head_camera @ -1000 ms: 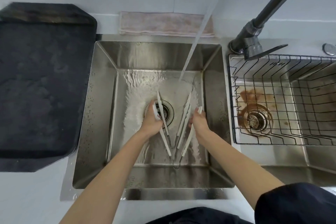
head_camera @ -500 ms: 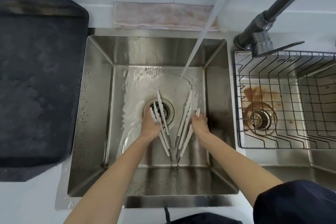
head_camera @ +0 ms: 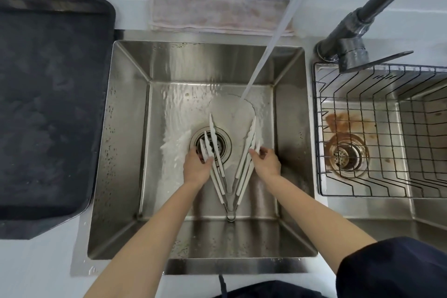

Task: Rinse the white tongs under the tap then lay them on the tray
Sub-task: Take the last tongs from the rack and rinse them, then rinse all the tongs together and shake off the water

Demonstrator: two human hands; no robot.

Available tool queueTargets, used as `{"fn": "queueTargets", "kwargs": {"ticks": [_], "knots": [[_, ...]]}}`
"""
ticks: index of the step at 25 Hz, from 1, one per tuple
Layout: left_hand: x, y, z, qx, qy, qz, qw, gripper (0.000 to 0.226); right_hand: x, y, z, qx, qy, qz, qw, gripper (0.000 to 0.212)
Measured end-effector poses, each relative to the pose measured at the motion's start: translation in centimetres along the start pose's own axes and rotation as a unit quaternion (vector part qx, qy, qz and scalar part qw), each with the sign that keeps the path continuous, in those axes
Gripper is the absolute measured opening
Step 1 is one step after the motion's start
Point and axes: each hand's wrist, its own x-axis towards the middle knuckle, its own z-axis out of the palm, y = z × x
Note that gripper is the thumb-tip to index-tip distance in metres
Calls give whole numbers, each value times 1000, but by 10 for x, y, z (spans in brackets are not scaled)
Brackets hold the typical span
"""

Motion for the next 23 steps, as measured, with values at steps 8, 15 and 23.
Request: {"fn": "queueTargets", "kwargs": {"ticks": [8, 15, 23], "knots": [[1, 3, 14, 95, -12, 22, 995, 57, 0, -3, 14, -109, 7, -51, 993, 62], [8, 19, 30, 157, 26, 0, 987, 62, 4, -19, 21, -233, 1, -51, 971, 64], [4, 28, 16, -46, 16, -11, 999, 28, -8, -37, 11, -52, -44, -36, 997, 65]]}}
